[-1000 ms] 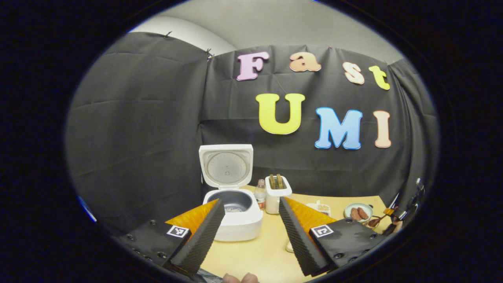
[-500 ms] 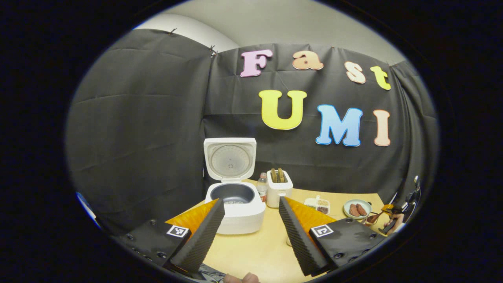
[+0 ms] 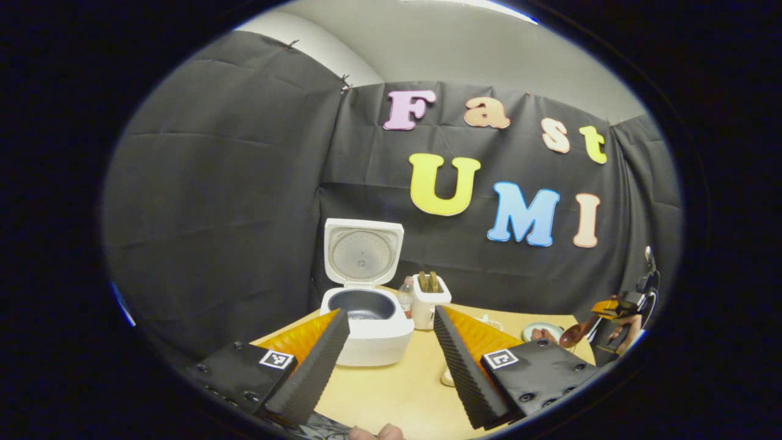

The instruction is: Close the left gripper, press the button to open the rice cooker; take a wooden spoon from the chopstick holder with the right hand, scoop a spoonful of rice and pour it into the rice cooker, then put the wooden spoon back into the chopstick holder.

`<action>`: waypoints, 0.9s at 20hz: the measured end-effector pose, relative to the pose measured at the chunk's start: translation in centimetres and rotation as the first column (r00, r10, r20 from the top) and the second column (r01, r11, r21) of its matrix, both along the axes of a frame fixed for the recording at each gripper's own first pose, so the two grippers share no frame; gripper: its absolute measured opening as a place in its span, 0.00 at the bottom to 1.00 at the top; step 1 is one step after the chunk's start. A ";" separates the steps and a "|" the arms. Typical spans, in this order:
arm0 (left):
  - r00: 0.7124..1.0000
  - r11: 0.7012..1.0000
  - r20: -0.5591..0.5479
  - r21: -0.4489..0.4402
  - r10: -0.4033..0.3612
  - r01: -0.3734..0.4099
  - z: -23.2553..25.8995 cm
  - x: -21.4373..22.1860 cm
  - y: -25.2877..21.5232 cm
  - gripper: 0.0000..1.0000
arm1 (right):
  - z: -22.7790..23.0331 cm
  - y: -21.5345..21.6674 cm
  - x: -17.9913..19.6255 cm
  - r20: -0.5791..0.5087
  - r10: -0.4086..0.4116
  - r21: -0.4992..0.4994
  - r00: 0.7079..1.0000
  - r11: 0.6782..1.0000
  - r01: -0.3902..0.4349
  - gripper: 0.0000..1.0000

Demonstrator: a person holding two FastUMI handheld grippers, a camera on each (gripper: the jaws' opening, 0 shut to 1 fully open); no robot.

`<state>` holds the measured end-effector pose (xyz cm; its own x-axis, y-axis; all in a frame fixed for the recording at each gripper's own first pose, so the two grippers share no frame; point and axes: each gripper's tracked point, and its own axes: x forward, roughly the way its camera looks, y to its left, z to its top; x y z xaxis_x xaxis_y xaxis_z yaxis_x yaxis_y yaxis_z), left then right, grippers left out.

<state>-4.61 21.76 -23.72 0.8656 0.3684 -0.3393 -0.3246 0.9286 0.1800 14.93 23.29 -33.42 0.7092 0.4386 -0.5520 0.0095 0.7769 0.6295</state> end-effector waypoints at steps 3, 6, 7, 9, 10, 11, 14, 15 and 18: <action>0.998 0.999 0.044 0.013 -0.038 0.037 1.3 -0.5 0.7 0.97 | 2.6 4.7 -1.7 0.021 0.090 -0.008 0.996 0.996 -0.090 0.19; 0.995 0.997 0.067 0.016 -0.072 0.071 2.2 -1.5 0.8 0.94 | 3.5 9.6 -4.1 0.018 0.174 -0.024 0.985 0.984 -0.174 0.19; 0.994 0.997 0.077 0.008 -0.080 0.080 2.2 -2.7 1.0 0.94 | 3.4 11.4 -4.7 0.009 0.196 -0.024 0.981 0.980 -0.196 0.19; 0.992 0.996 0.087 0.000 -0.087 0.088 2.4 -3.0 1.0 0.94 | 2.5 14.9 -5.6 -0.010 0.238 -0.035 0.971 0.971 -0.238 0.19; 0.992 0.996 0.088 0.004 -0.087 0.087 2.4 -3.4 1.3 0.94 | 1.9 16.4 -5.7 -0.016 0.255 -0.052 0.967 0.965 -0.255 0.19; 0.992 0.996 0.090 0.008 -0.087 0.087 2.5 -3.7 1.5 0.94 | 1.1 17.7 -5.7 -0.029 0.270 -0.069 0.962 0.960 -0.272 0.19; 0.993 0.996 0.082 0.031 -0.090 0.088 2.4 -4.6 1.8 0.93 | -1.4 21.3 -6.2 -0.064 0.305 -0.122 0.950 0.942 -0.311 0.19; 0.993 0.995 0.078 0.043 -0.090 0.087 2.4 -4.8 2.0 0.93 | -2.3 22.2 -6.0 -0.076 0.312 -0.143 0.947 0.937 -0.320 0.19; 0.995 0.996 0.069 0.050 -0.073 0.070 2.0 -5.5 3.0 0.93 | -5.2 23.9 -6.2 -0.118 0.311 -0.220 0.943 0.918 -0.331 0.19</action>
<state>-10.10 24.78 -21.68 0.9115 0.3187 -0.2600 -0.2710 0.9409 0.2031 8.73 47.21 -38.59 0.5016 0.4872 -0.7149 -0.2229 0.8712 0.4374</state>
